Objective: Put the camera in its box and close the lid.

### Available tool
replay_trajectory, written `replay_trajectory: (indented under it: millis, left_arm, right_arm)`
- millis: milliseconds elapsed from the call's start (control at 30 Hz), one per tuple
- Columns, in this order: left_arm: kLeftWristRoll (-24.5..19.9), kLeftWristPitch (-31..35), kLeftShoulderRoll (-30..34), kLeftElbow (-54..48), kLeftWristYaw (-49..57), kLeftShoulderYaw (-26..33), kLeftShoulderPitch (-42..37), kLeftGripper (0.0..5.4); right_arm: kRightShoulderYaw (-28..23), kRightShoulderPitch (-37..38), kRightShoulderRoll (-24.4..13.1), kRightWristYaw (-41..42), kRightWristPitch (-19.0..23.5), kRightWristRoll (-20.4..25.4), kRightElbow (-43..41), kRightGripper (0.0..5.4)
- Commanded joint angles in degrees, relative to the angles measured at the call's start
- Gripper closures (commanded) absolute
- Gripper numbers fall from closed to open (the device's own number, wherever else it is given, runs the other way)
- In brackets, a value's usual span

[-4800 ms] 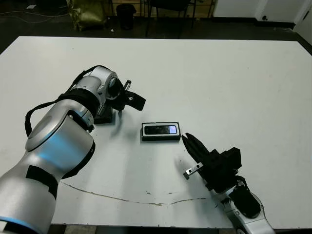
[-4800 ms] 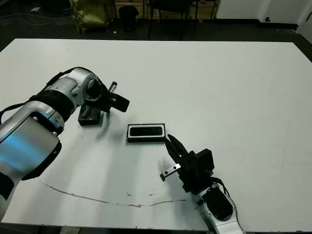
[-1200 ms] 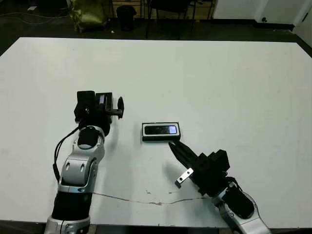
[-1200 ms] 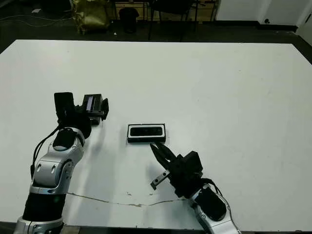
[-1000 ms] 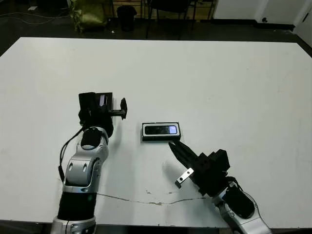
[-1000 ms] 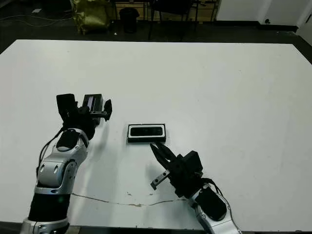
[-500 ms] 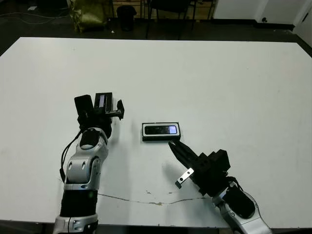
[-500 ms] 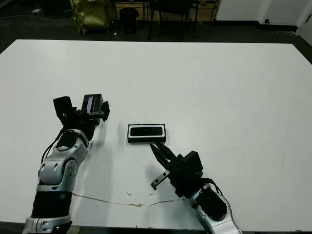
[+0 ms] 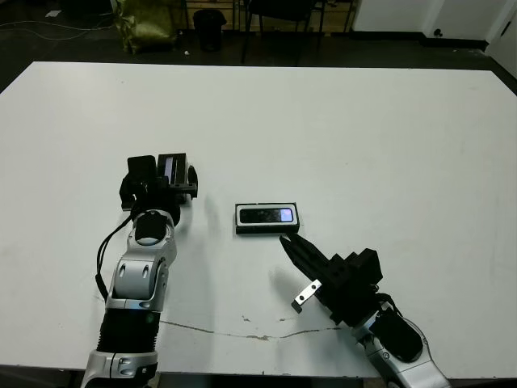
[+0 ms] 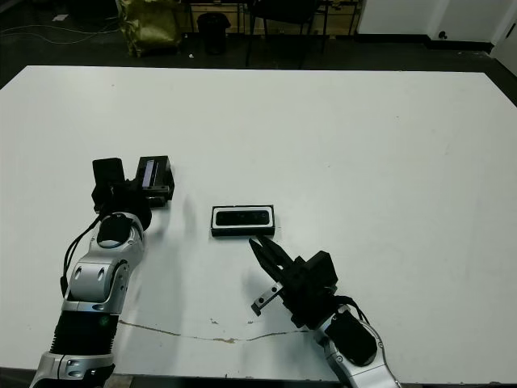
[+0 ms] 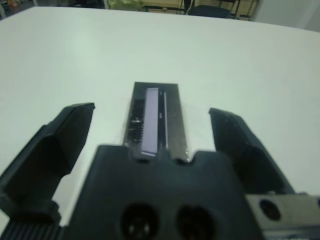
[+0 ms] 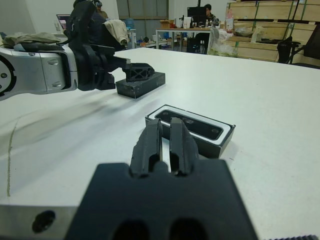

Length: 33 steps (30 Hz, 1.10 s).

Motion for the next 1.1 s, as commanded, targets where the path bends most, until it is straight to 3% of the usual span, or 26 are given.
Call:
replay_trajectory:
  millis: [33,900,1100]
  left_arm:
    - [0.44,1.85,1.59,1.36,-1.72,-0.95,0.01,0.01]
    - [1.08,-3.2,1.43,8.7,-1.14,-0.35,-0.07,0.01]
    - [-2.95,-4.34,-0.02,9.91,-2.5,2.31,-0.15,0.01]
  right_arm:
    - [-0.41,0.36,-0.85,0.15,-0.38,-0.34,0.61,5.4]
    - [-0.77,0.49,-0.55,1.56,-3.17,1.44,3.29,5.4]
    - [-0.8,0.77,-0.64,1.3,-2.49,1.37,2.8,5.4]
